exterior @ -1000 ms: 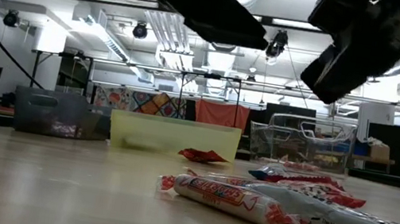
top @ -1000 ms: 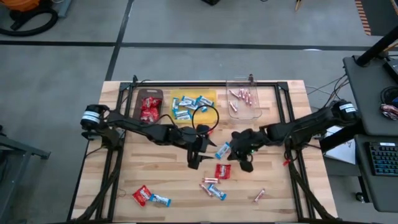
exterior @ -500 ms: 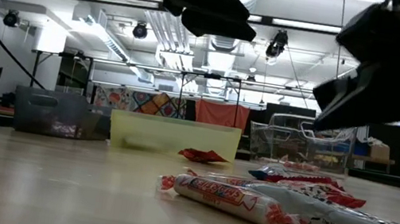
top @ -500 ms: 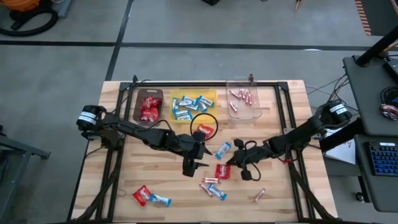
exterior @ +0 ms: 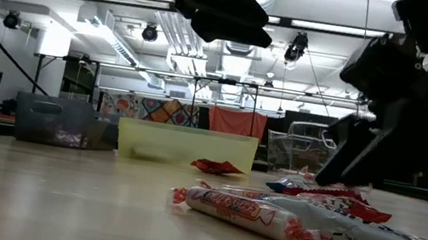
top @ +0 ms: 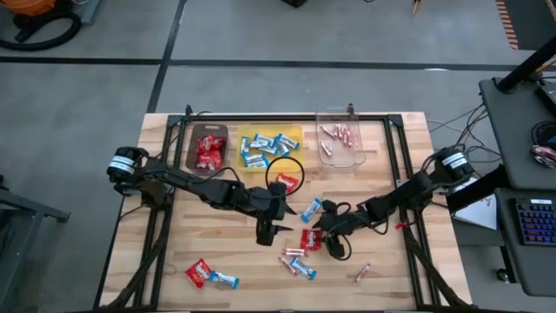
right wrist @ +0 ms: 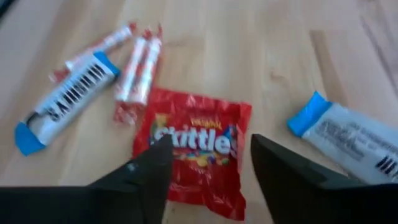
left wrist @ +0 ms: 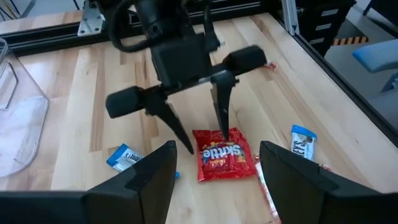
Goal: Sort candy
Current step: Put the red candy into the black bin
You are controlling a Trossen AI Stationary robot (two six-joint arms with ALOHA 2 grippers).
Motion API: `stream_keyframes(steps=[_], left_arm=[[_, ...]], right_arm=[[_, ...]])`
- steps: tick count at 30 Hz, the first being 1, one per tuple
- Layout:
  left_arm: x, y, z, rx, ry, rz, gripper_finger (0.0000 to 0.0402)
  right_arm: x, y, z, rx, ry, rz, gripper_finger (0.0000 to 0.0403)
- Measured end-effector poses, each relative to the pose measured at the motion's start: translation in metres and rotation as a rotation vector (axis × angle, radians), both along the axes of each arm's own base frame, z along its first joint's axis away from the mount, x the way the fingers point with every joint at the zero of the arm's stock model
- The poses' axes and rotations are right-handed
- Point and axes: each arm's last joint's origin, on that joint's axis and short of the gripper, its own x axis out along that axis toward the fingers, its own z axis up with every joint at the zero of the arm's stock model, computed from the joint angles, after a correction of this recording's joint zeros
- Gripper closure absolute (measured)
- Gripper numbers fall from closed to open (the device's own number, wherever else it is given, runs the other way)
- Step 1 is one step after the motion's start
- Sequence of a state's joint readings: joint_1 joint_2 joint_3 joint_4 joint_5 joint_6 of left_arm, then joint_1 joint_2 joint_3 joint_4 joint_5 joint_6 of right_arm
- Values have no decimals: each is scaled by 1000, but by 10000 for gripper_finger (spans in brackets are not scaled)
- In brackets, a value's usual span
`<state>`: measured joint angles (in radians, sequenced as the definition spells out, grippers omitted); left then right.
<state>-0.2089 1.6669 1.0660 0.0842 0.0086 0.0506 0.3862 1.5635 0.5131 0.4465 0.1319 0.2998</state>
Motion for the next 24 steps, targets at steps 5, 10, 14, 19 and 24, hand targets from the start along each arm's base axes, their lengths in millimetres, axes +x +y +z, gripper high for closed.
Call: stream_keyframes(steps=[5,10,14,19,24], left_arm=[[0,0,-1,1,7,1,190],[-1,0,-1,-9,13,7,190],[-2,0,-3,-26,38,20,190],[-3,1,-5,-43,62,34,190],[-9,2,-18,-33,97,33,190]], right_arm=[[3,1,-11,12,41,-21,160],[4,1,-18,6,54,-33,187],[4,1,-17,9,54,-36,244],[4,1,-15,15,55,-30,332],[2,0,-10,-4,46,-4,383]])
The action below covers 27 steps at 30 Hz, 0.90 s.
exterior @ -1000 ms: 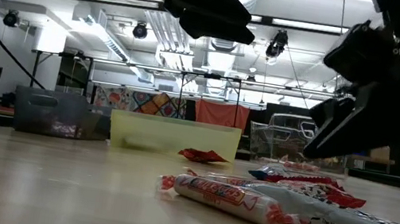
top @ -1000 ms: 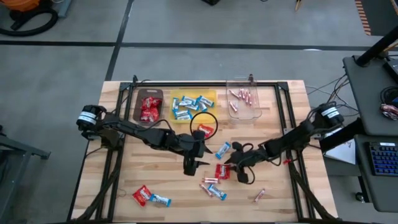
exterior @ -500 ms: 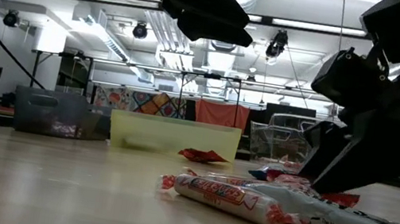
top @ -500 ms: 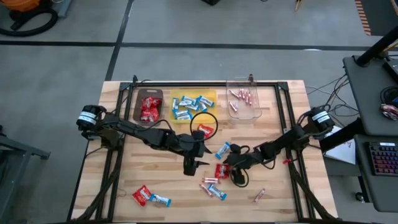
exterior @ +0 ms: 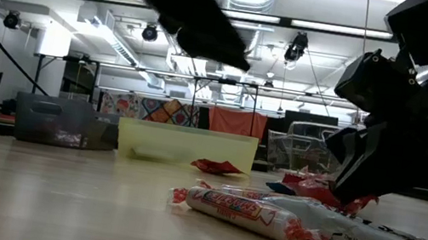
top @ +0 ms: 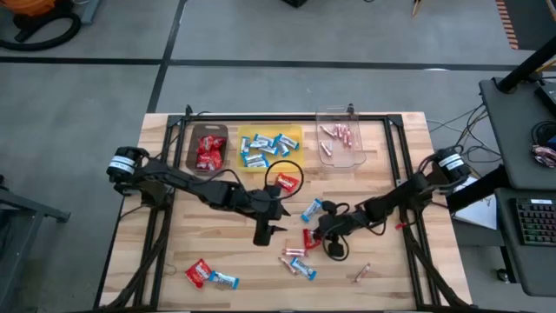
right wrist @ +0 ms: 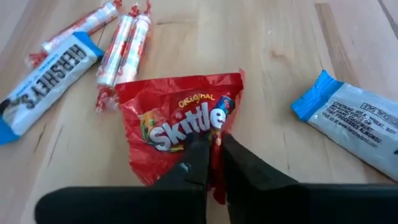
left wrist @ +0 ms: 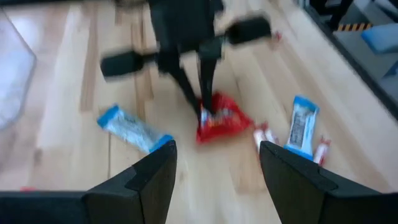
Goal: Sort candy
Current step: Put the red candy into the black bin
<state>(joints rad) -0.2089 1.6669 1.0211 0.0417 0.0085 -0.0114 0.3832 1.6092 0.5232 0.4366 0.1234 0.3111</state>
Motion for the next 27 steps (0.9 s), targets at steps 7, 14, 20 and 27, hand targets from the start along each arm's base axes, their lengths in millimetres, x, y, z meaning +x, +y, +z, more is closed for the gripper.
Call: stream_keyframes(steps=[7,14,20,27], left_arm=[[-11,3,-24,-126,-58,70,190],[-16,8,-29,-202,-216,229,190],[-17,12,-28,-185,-261,351,190],[-12,12,-20,-148,-304,375,226]], right_arm=[[4,-8,33,-175,-152,-19,386],[20,-10,76,-592,-310,-65,387],[34,-6,93,-797,-330,-34,387],[41,-6,100,-842,-343,-17,386]])
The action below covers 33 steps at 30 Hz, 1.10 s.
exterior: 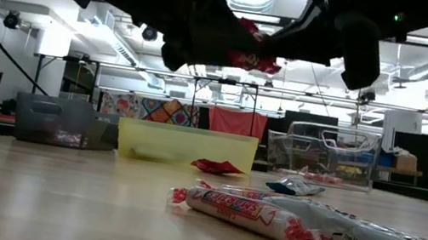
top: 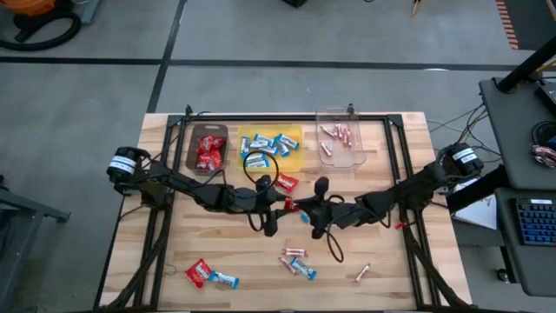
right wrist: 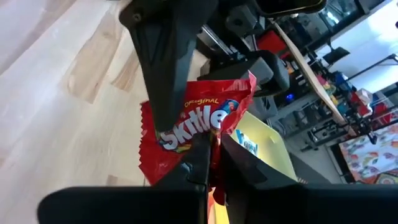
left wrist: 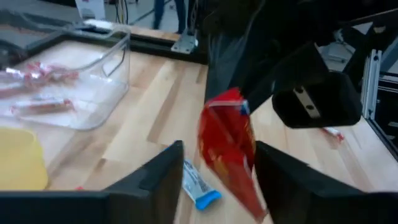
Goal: Sort candy
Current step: Put the red candy into the black bin
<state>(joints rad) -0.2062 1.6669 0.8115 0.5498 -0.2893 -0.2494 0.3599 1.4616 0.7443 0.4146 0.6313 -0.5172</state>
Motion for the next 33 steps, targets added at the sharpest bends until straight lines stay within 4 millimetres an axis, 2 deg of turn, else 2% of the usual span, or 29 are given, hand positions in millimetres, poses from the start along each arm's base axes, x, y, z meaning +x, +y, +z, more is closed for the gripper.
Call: stream_keyframes(steps=[6,11,15,20,25,28,33], left_arm=[[1,0,1,29,9,-7,379],[-2,2,3,41,51,7,385],[-23,17,13,99,219,114,395],[-76,57,37,187,466,384,394],[-129,109,57,183,623,681,394],[-153,141,58,39,714,745,395],[-181,188,44,-258,803,650,395]], right_arm=[[2,-4,1,33,-16,-25,347],[1,-11,6,81,-65,-130,298],[-3,-18,15,116,-126,-244,261],[-4,-22,20,175,-166,-278,233],[-4,-23,19,194,-173,-285,228],[-3,-23,17,207,-172,-291,229],[-3,-23,16,227,-177,-297,227]])
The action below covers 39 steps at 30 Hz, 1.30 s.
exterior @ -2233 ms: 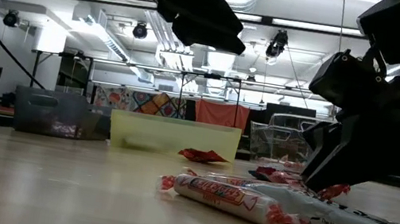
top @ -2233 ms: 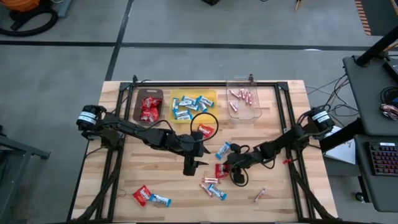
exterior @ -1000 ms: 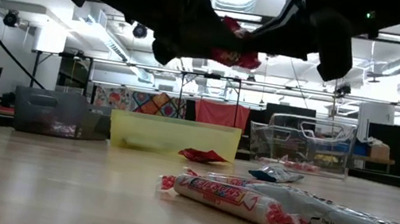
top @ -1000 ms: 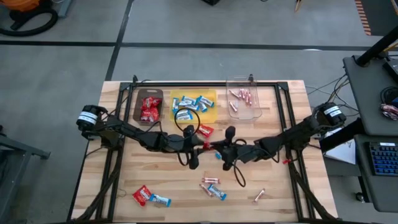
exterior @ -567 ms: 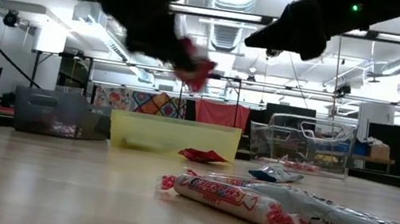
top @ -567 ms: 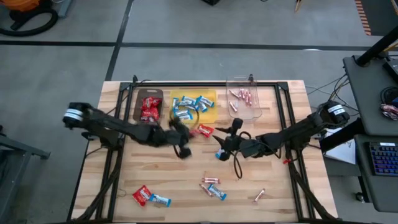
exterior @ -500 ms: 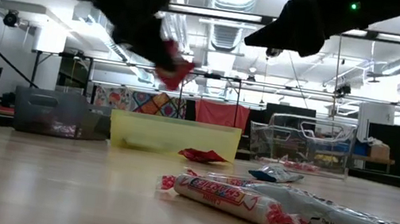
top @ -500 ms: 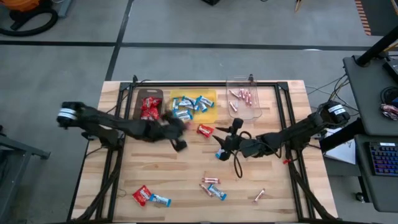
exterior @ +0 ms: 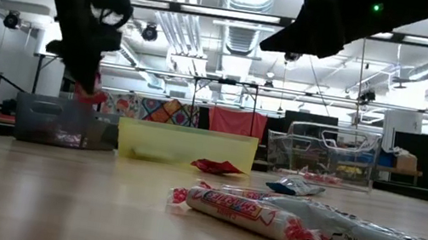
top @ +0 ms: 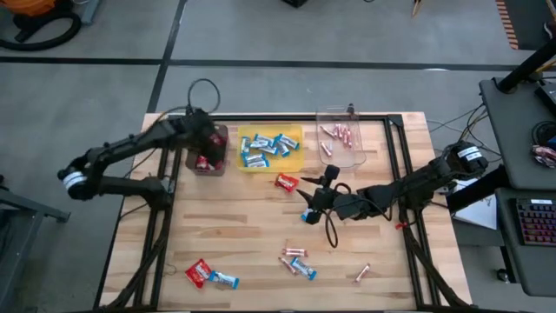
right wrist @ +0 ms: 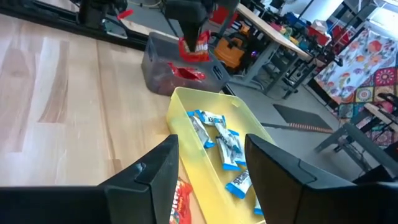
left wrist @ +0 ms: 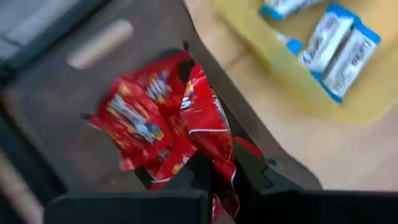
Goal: Sort candy
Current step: Put the red candy into the black bin, then put the white candy into the yellow bin
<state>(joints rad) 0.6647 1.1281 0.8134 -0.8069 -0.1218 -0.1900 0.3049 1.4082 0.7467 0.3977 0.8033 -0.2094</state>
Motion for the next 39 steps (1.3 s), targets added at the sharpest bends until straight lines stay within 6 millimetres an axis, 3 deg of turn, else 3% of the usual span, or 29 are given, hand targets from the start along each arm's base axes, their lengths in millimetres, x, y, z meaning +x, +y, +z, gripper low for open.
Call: stream_keyframes(steps=[7,16,21,27,33,39], left_arm=[[-16,37,-21,-167,-9,37,374],[-10,48,-33,-160,70,11,300],[-13,49,-23,-82,126,48,269],[-14,49,1,-2,101,55,261],[-5,34,19,67,3,37,261],[26,-8,30,142,-180,-119,261]], right_arm=[[0,0,0,12,-5,1,227],[0,1,0,23,-5,17,229],[0,0,0,32,-11,14,229],[1,-2,-3,88,-12,19,229],[1,-13,-12,257,126,107,229],[-8,-17,-29,294,466,237,229]])
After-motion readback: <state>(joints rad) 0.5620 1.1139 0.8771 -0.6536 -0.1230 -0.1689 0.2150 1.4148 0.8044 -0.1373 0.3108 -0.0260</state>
